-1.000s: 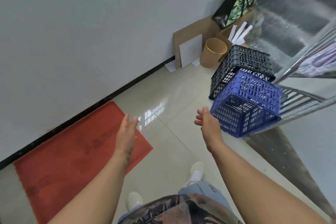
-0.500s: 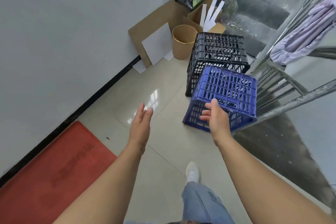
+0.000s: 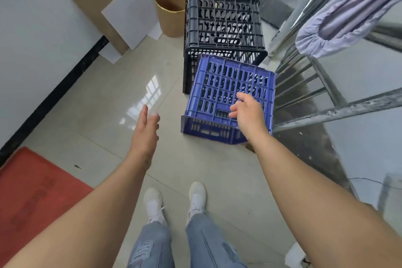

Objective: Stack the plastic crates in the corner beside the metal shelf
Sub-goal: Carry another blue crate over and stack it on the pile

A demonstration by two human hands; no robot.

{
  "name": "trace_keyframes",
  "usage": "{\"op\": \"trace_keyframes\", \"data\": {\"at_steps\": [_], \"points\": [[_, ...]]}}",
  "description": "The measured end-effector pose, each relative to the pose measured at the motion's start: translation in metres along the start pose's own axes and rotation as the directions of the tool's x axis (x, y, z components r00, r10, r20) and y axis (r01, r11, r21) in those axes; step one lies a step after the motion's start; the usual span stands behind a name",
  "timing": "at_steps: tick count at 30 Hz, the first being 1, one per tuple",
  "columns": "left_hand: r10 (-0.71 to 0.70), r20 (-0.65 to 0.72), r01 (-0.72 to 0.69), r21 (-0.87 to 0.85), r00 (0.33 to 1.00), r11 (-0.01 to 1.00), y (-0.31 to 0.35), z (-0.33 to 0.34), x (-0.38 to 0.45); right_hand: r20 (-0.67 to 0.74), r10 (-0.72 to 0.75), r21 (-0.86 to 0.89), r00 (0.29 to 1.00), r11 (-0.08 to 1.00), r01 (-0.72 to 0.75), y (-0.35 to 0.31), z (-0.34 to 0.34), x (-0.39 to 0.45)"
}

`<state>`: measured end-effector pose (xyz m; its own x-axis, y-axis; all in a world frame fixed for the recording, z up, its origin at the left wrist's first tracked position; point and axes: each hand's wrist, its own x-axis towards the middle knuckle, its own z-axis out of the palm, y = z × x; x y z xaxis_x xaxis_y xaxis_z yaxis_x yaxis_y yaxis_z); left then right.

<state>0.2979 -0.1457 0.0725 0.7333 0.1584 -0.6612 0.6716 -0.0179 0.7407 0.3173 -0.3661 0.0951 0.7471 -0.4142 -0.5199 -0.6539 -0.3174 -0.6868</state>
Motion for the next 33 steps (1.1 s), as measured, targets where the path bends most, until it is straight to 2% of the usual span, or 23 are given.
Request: {"op": "trace_keyframes", "data": {"at_steps": [6, 12, 19, 22, 25, 33], "points": [[-0.032, 0.035, 0.031, 0.027, 0.999, 0.999, -0.017, 0.018, 0.028, 0.04, -0.026, -0.185, 0.999, 0.982, 0.033, 0.024, -0.003, 0.042], [-0.1, 0.01, 0.1, 0.026, 0.995, 0.995, -0.049, 0.02, 0.043, 0.118, -0.011, -0.424, 0.993, 0.904, 0.06, 0.061, 0.01, 0.072], [-0.165, -0.019, 0.165, 0.023, 0.986, 0.986, -0.085, 0.025, 0.048, 0.317, 0.037, -0.706, 0.948, 0.677, 0.209, 0.088, 0.033, 0.094], [-0.182, -0.036, 0.181, -0.013, 0.983, 0.983, -0.099, 0.026, 0.055, 0.396, 0.041, -0.751, 0.917, 0.59, 0.297, 0.098, 0.043, 0.101], [-0.175, -0.041, 0.173, -0.041, 0.984, 0.984, -0.11, 0.027, 0.064, 0.421, 0.027, -0.717, 0.907, 0.622, 0.315, 0.105, 0.053, 0.106], [-0.213, -0.022, 0.208, -0.145, 0.977, 0.967, -0.132, 0.011, 0.086, 0.378, -0.042, -0.63, 0.925, 0.721, 0.29, 0.109, 0.088, 0.089]]}}
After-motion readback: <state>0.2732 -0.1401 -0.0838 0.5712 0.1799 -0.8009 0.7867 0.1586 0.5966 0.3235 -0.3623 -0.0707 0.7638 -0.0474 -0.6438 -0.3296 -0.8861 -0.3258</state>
